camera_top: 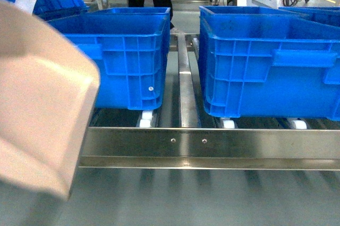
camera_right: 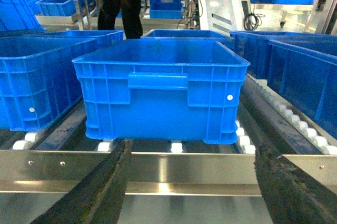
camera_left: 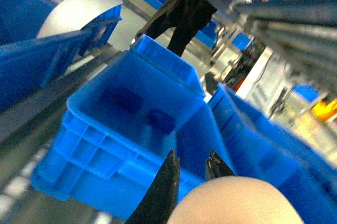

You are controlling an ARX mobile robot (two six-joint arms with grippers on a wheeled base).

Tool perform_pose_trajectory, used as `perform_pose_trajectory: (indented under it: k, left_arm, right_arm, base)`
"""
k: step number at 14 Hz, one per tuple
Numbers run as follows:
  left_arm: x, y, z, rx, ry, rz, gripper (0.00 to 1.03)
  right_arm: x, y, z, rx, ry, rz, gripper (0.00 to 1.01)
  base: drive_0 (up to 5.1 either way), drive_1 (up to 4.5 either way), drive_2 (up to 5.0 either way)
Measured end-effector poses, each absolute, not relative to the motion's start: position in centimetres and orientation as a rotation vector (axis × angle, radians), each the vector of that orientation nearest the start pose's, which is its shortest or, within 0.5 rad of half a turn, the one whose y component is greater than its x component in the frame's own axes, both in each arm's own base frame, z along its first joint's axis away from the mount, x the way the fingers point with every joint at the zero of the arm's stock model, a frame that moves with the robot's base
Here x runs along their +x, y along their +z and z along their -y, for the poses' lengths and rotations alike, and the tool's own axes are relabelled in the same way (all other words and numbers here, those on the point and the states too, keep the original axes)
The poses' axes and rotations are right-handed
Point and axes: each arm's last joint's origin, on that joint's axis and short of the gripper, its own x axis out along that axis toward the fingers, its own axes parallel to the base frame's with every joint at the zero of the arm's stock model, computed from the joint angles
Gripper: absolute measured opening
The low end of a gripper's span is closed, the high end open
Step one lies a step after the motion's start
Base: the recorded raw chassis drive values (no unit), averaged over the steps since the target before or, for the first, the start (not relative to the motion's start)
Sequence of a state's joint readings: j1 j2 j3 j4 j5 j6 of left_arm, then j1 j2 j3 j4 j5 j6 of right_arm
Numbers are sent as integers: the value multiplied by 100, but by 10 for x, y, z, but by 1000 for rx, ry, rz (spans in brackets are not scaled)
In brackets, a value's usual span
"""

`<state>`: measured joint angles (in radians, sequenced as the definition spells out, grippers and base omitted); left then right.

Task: Place part in tray to right shelf

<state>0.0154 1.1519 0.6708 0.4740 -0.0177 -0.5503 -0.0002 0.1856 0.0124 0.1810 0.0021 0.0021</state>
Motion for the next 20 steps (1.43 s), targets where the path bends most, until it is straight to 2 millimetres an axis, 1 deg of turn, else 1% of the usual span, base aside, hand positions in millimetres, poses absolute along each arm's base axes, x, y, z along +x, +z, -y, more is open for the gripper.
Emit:
perform_pose_trajectory:
  k: [1, 2, 3, 5, 6, 8, 12, 16, 20]
  left_arm:
    - [238, 267, 0, -345, 1, -16, 12]
    - [227, 258, 2, -199, -15, -5, 12]
    - [218, 248, 0, -98, -2, 0, 12]
    - [197, 224, 0, -34, 4, -20, 12]
    - [189, 216, 0, -23, -1, -22, 12]
    - [175, 205, 0, -18, -1, -15, 12]
    - [152, 187, 0, -18, 0, -19, 12]
    - [137, 177, 0, -18, 0, -18, 12]
    - [127, 170, 0, -17, -2, 3, 12]
  right_arm:
    - [108, 170, 0, 2, 0, 13, 63]
    - [100, 164, 0, 2, 1, -38, 49]
    - [97, 169, 0, 2, 1, 25, 36]
    - [97, 167, 0, 2, 0, 3, 10]
    - [97, 167, 0, 0, 0, 6, 2]
    - [97, 167, 0, 2, 0, 4, 2]
    - [97, 167, 0, 2, 0, 4, 2]
    - [97, 167, 0, 2, 0, 4, 2]
    - [97, 167, 0, 2, 0, 4, 2]
  base:
    - [0, 0, 0]
    - [0, 0, 0]
    - [0, 0, 0]
    - [0, 0, 0]
    - [0, 0, 0]
    - [0, 0, 0]
    - [0, 0, 0]
    - [0, 0, 0]
    - [0, 0, 0]
